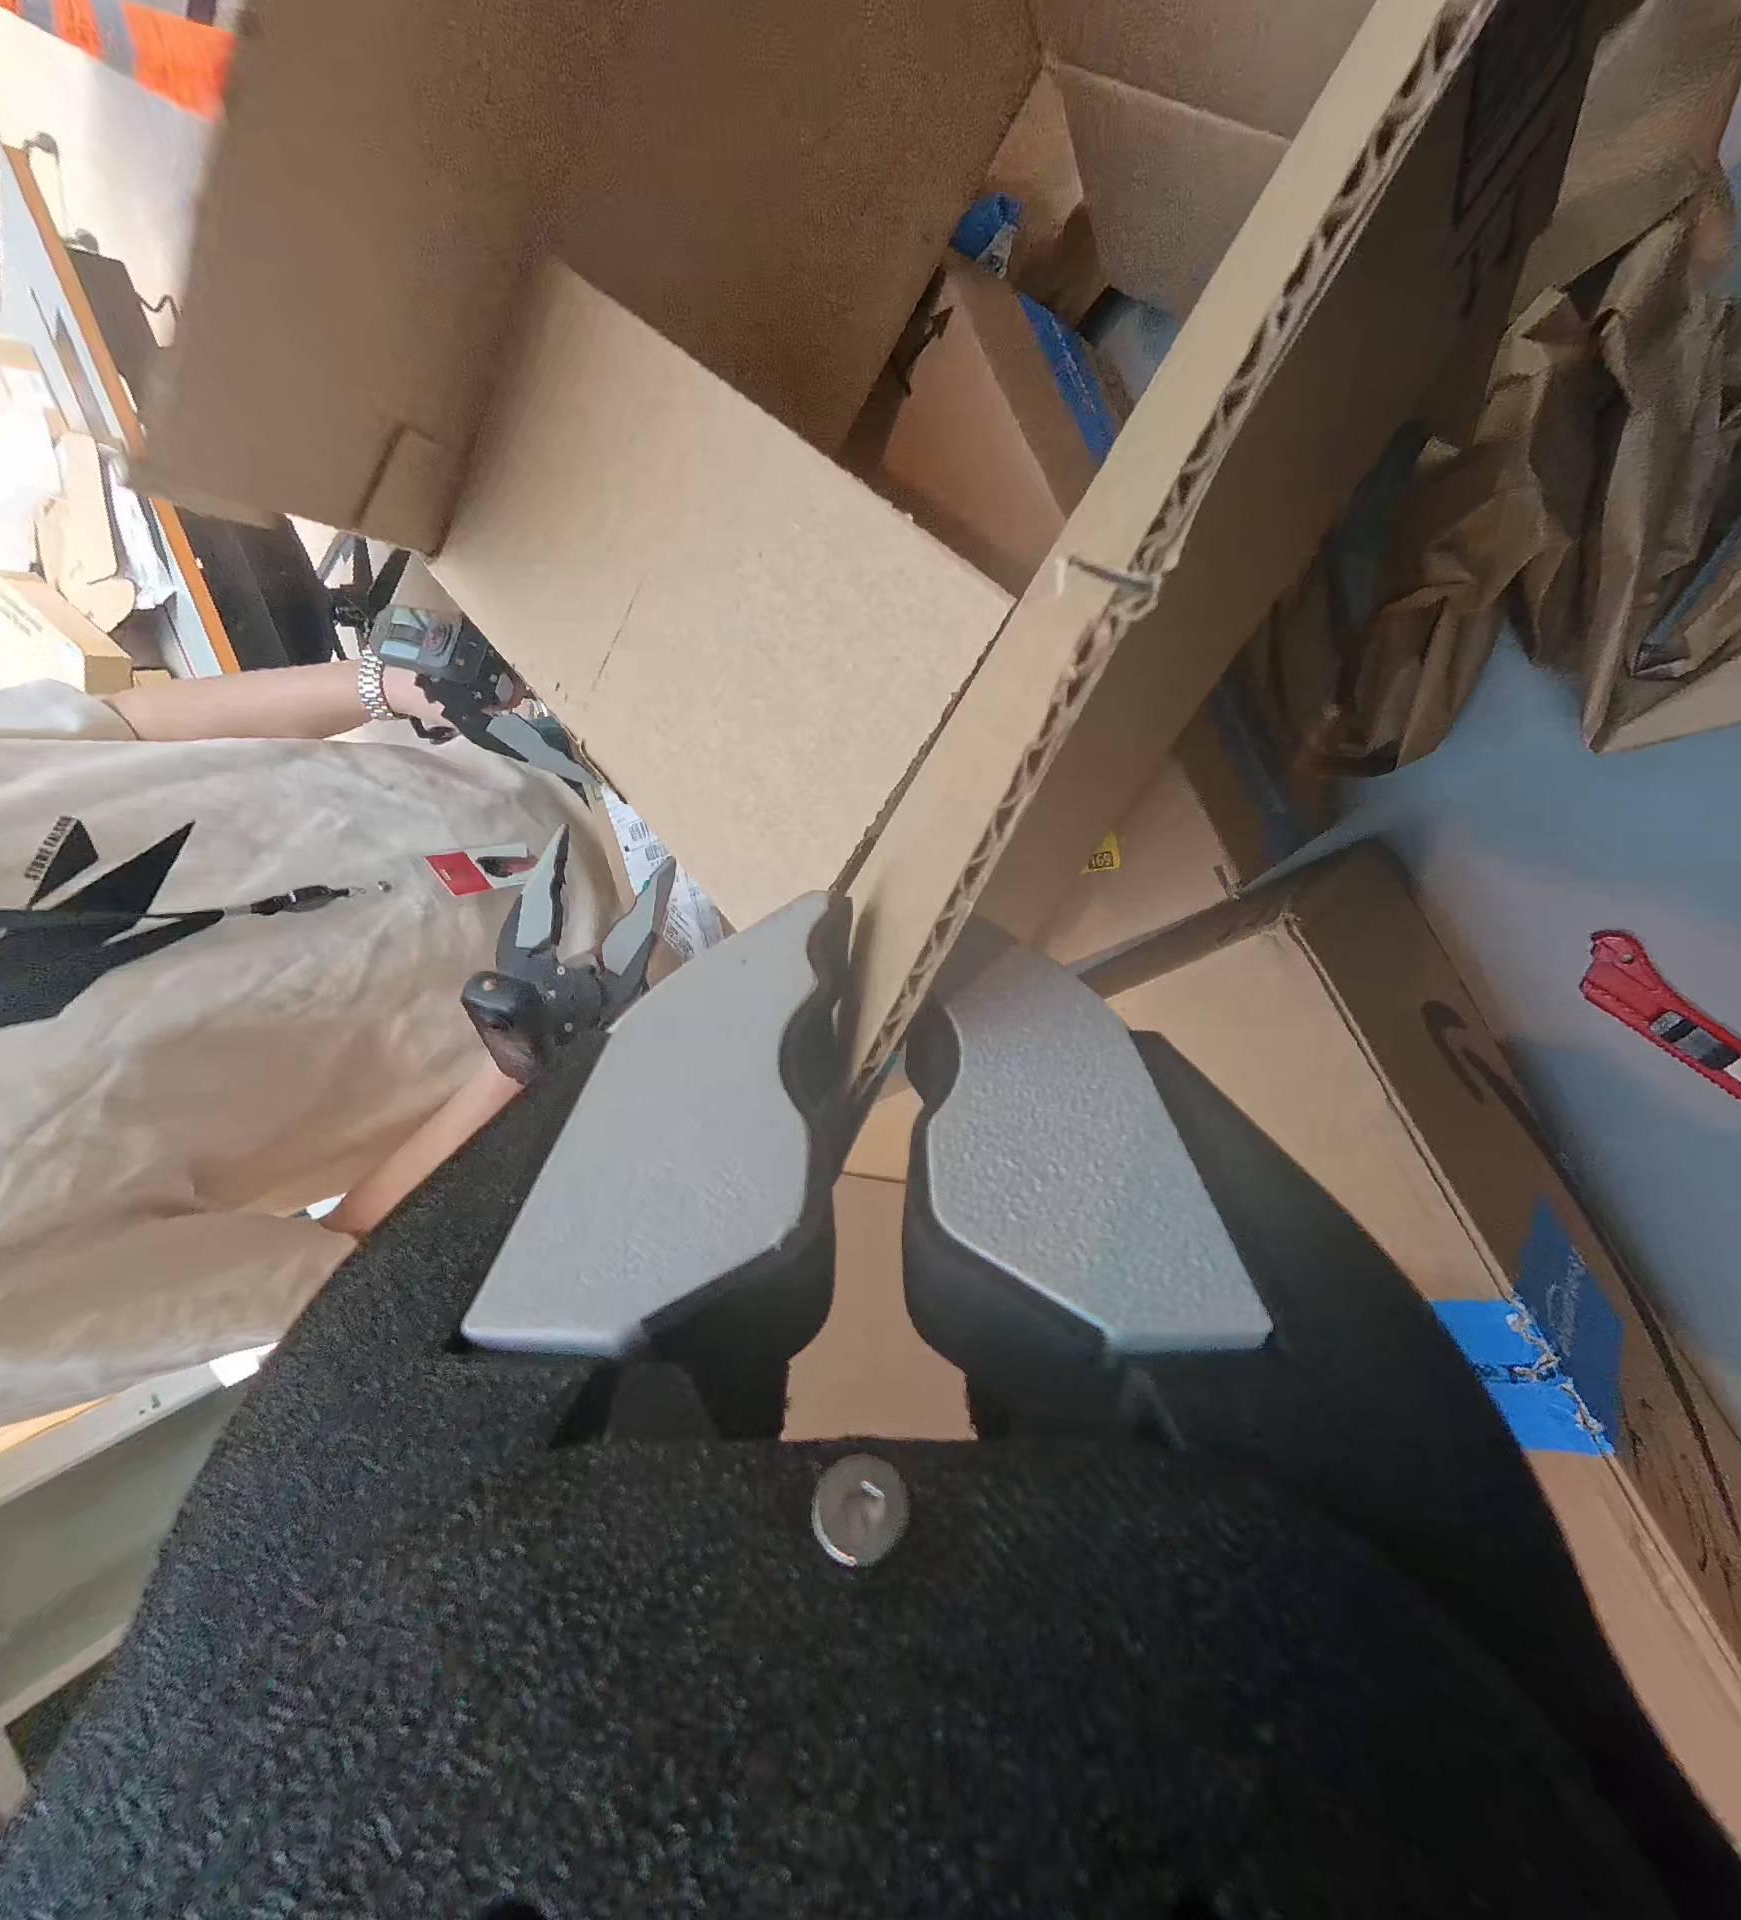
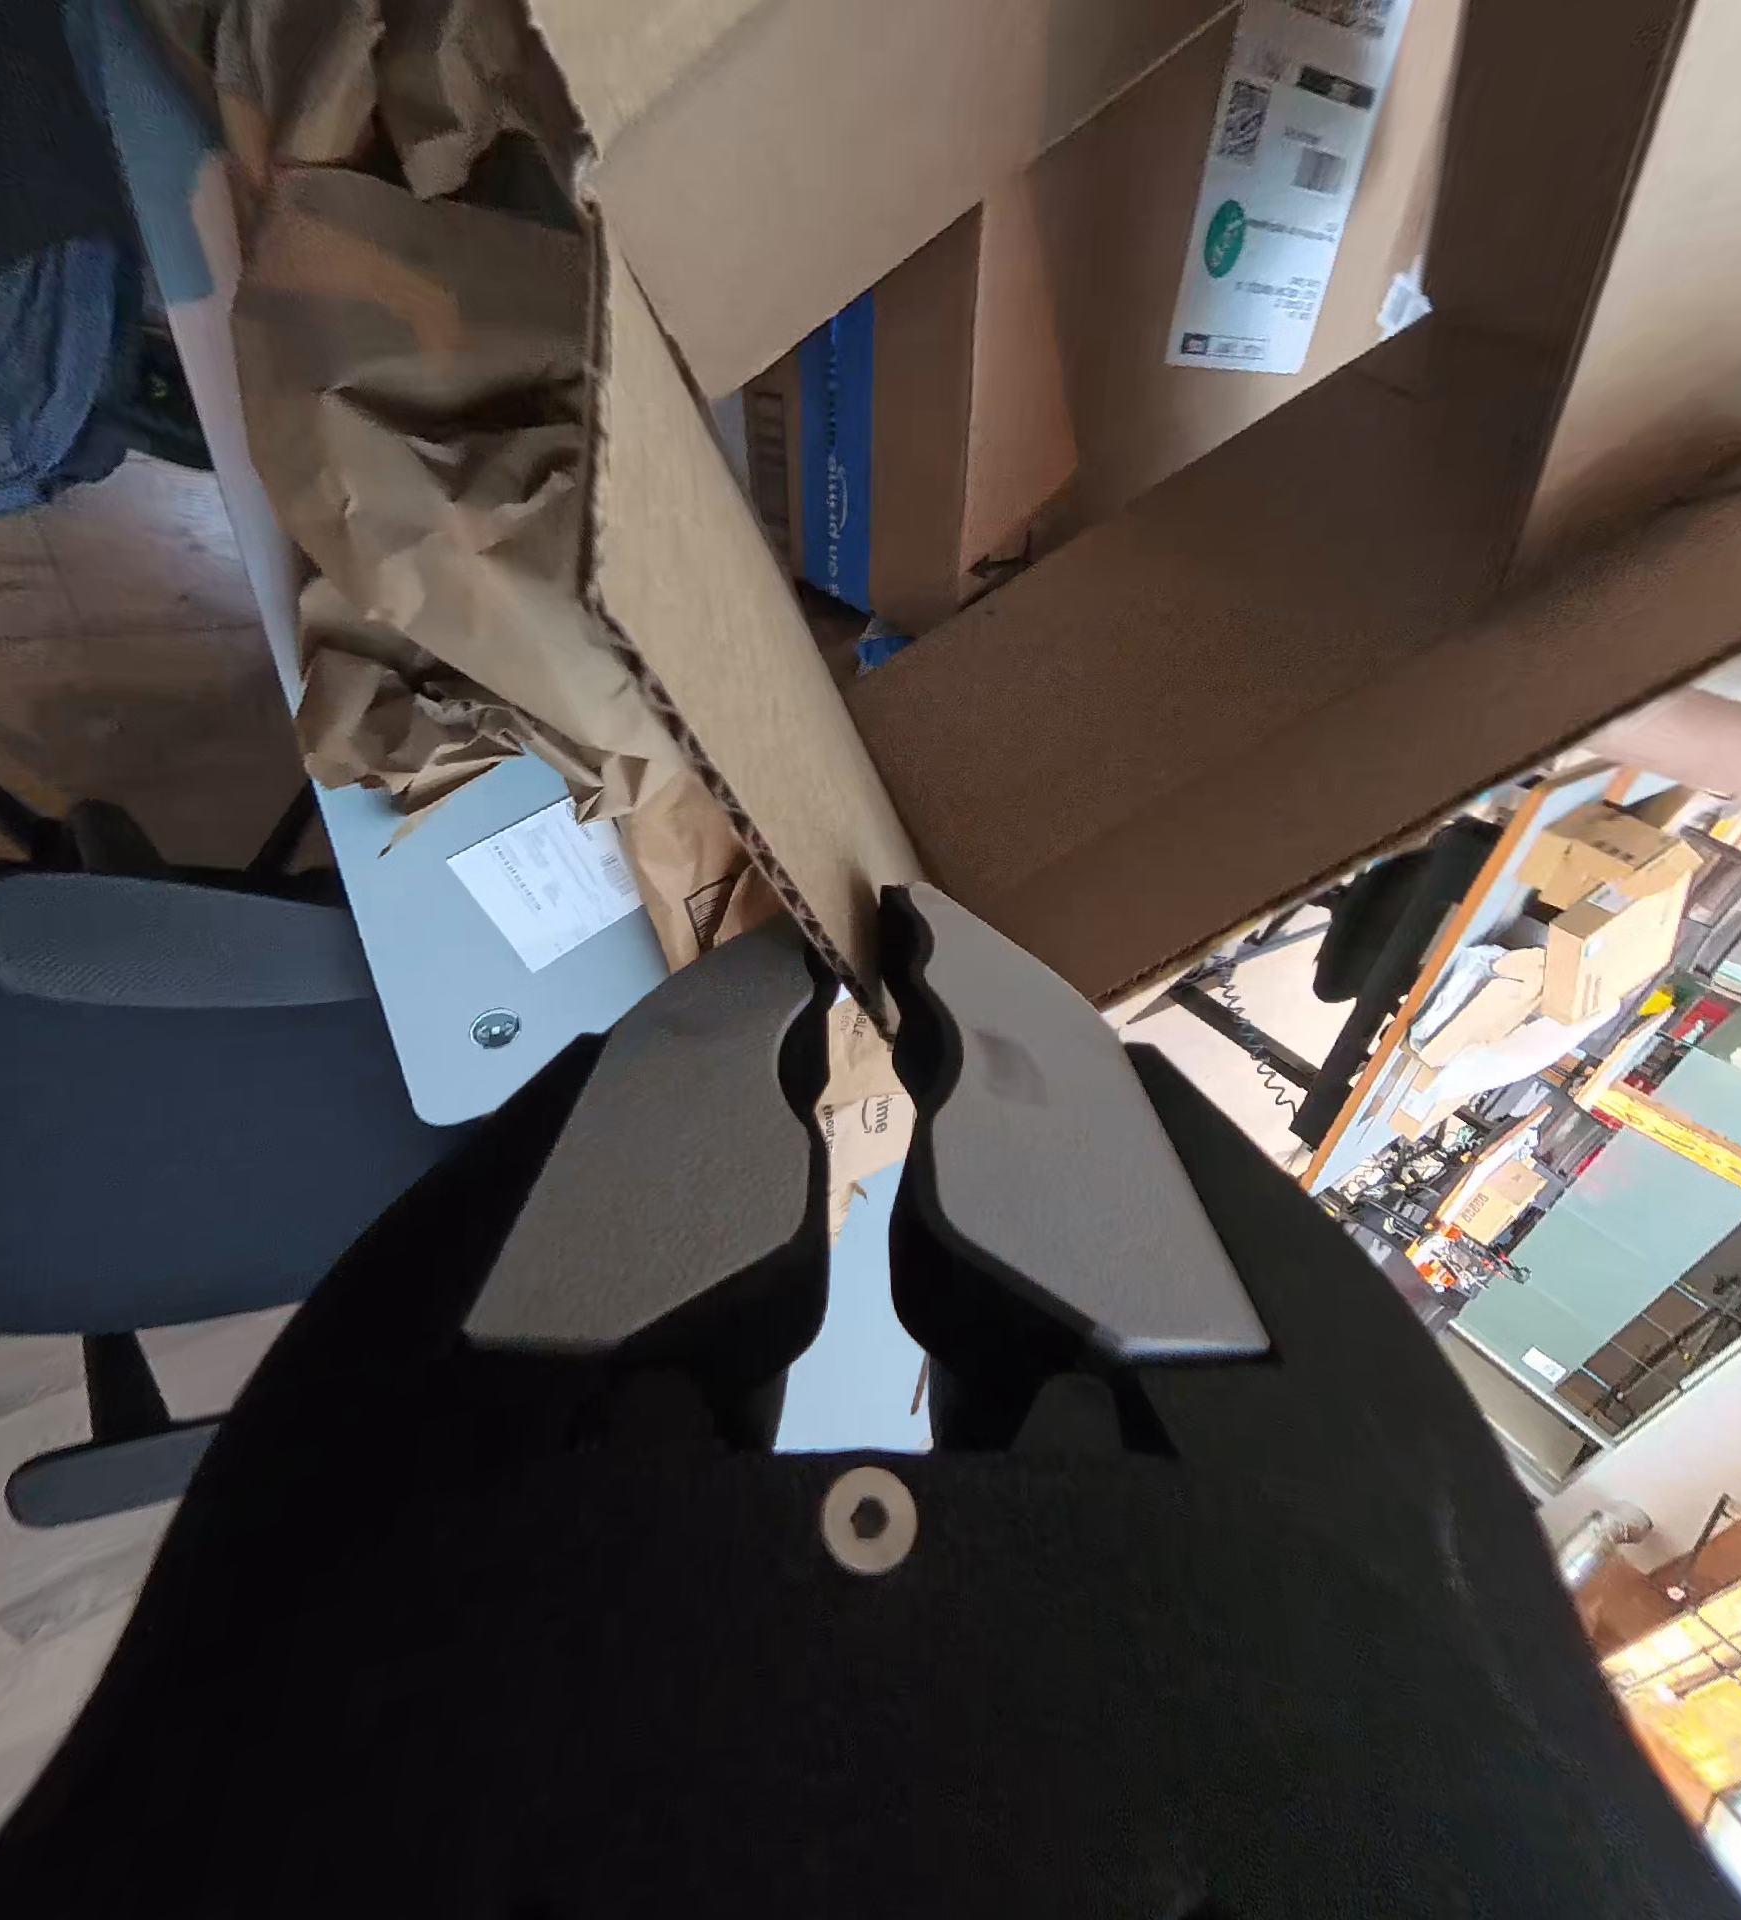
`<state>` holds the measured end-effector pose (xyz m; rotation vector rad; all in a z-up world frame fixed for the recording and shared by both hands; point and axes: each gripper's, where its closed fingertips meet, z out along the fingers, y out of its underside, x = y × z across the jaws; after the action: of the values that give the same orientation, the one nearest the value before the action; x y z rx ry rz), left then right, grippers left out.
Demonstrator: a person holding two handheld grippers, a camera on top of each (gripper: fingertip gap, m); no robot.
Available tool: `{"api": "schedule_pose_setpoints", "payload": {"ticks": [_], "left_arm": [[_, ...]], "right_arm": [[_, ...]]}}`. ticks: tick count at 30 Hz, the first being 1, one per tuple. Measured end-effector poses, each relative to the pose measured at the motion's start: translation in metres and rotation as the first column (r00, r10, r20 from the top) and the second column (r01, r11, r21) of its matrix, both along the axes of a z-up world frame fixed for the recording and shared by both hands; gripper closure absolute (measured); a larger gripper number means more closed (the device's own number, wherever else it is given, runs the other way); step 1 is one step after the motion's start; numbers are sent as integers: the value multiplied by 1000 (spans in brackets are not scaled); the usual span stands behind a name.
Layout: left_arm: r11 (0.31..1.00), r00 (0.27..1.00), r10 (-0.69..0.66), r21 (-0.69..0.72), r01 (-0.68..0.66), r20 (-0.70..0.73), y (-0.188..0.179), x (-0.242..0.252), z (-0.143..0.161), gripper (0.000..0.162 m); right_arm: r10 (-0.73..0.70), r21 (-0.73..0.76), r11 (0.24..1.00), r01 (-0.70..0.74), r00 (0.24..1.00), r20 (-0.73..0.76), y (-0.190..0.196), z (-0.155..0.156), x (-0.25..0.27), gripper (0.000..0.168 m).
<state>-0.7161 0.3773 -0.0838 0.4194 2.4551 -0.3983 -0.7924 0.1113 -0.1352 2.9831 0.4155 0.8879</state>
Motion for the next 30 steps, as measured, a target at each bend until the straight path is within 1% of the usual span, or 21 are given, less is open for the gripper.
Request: {"api": "schedule_pose_setpoints", "payload": {"ticks": [3, 5, 6, 8, 10, 11, 12, 15, 17, 19, 20, 22, 24, 26, 28, 30], "left_arm": [[999, 999, 37, -30, -37, -8, 8, 9, 2, 153], [998, 999, 47, -38, -47, -5, 10, 13, 2, 153], [997, 999, 52, -49, -52, -6, 10, 14, 3, 153], [995, 998, 55, -83, -55, -4, 8, 18, 8, 153], [986, 997, 71, -153, -72, -11, 6, 25, 17, 153], [978, 997, 81, -190, -83, -17, 5, 29, 23, 152], [972, 996, 86, -219, -88, -21, 4, 33, 29, 152], [960, 998, 70, -272, -68, -3, -2, 40, 49, 153], [967, 998, 52, -252, -42, 33, -6, 44, 58, 154], [973, 996, 52, -226, -35, 69, -10, 49, 67, 154], [981, 995, 36, -194, -18, 89, -13, 50, 71, 154], [995, 990, -36, -82, 48, 136, -23, 49, 74, 155], [995, 985, -95, -28, 100, 141, -39, 47, 80, 155], [990, 976, -140, 36, 136, 165, -55, 49, 90, 155], [981, 964, -186, 87, 172, 191, -71, 50, 101, 156], [972, 950, -221, 125, 197, 220, -86, 51, 111, 156]], "right_arm": [[-30, 85, 996, 24, 997, 74, -1, -3, 5, 161], [-74, 148, 987, 59, 992, 99, -1, -5, 9, 160], [-100, 193, 978, 75, 988, 119, 1, -1, 12, 159], [-162, 284, 953, 103, 968, 193, 2, 19, 24, 153], [-256, 368, 917, 153, 934, 249, -2, 47, 40, 133], [-299, 411, 894, 178, 921, 251, -5, 61, 46, 125], [-334, 457, 867, 198, 911, 241, -8, 76, 51, 117], [-409, 601, 762, 240, 898, 161, -18, 115, 57, 106], [-441, 659, 701, 273, 892, 99, -31, 133, 56, 103], [-450, 675, 679, 288, 890, 73, -46, 148, 54, 104], [-445, 682, 680, 270, 891, 91, -51, 158, 54, 106], [-410, 686, 700, 198, 898, 159, -51, 184, 57, 110], [-338, 678, 729, 96, 912, 234, -36, 211, 63, 115], [-244, 647, 762, 12, 931, 271, -13, 229, 72, 116], [-155, 563, 824, -62, 931, 331, 8, 238, 88, 116], [-51, 431, 892, -136, 918, 394, 24, 240, 108, 111]]}}
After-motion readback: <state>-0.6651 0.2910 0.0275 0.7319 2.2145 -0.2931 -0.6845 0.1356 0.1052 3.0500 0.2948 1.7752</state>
